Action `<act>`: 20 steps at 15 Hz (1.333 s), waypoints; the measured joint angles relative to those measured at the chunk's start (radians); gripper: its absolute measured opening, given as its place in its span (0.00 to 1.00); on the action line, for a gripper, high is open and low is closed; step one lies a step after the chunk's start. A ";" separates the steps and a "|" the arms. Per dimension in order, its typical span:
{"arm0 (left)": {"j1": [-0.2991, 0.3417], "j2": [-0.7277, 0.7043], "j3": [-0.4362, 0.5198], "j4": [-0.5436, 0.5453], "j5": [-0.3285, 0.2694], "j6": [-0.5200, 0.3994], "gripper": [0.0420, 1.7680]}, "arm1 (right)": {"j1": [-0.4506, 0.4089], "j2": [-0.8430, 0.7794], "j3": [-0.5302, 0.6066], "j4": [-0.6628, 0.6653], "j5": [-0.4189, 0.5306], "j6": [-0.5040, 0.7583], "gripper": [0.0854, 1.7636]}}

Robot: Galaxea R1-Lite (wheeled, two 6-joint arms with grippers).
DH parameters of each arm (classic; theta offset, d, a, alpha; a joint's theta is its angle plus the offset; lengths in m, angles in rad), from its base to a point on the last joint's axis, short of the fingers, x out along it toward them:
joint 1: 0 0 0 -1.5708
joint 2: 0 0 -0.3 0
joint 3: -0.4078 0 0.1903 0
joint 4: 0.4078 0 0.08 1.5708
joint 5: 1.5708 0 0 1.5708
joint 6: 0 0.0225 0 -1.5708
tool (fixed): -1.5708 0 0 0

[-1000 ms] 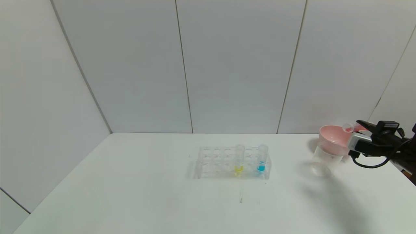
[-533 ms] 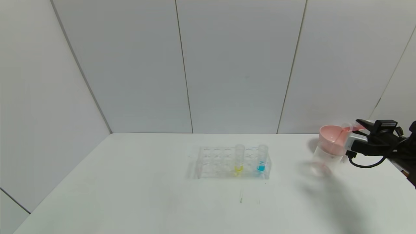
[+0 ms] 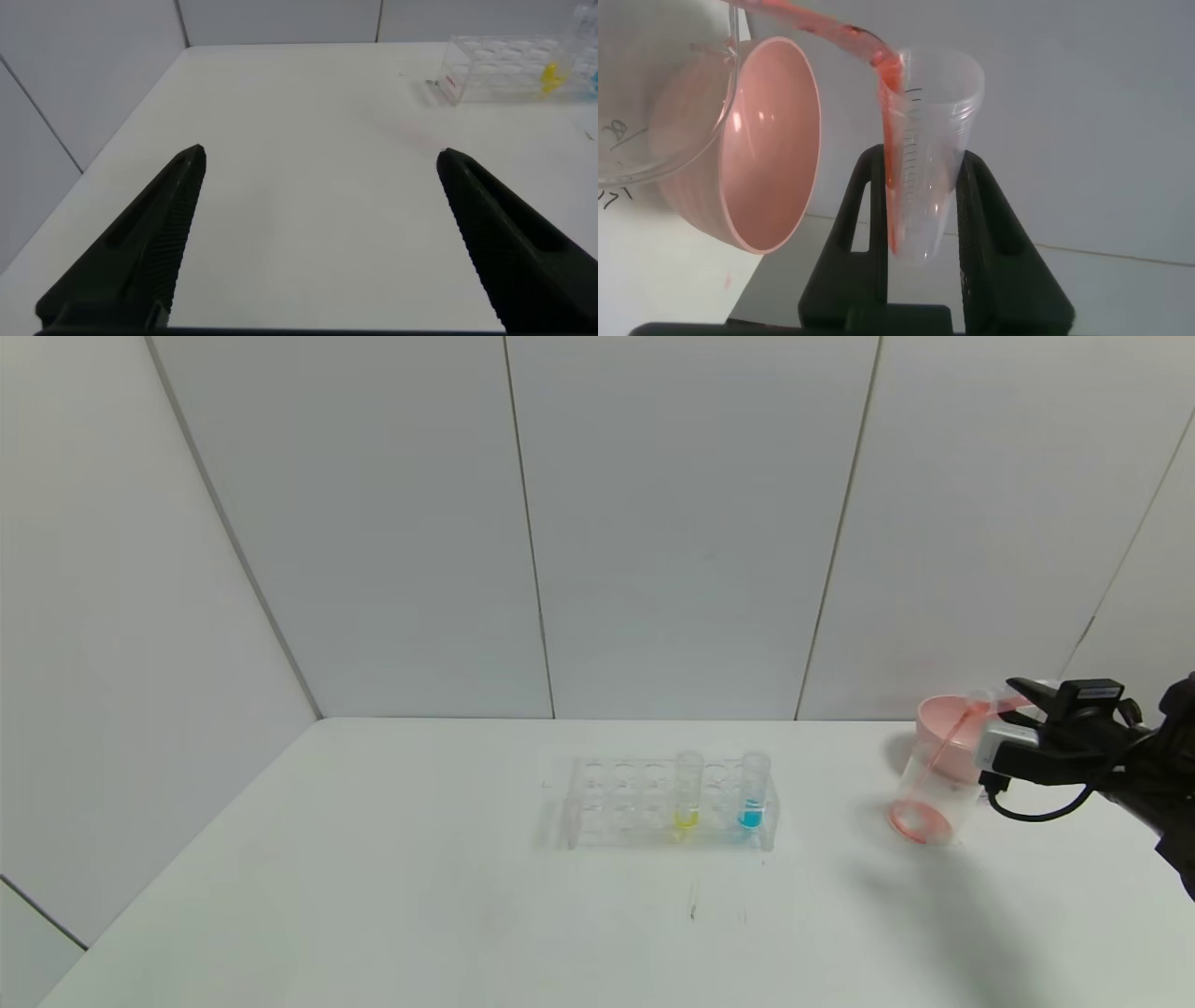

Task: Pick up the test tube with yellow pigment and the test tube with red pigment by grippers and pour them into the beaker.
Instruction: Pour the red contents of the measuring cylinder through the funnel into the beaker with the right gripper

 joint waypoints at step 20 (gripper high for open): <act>0.000 0.000 0.000 0.000 0.000 0.000 1.00 | -0.008 -0.006 0.005 -0.040 0.002 -0.087 0.24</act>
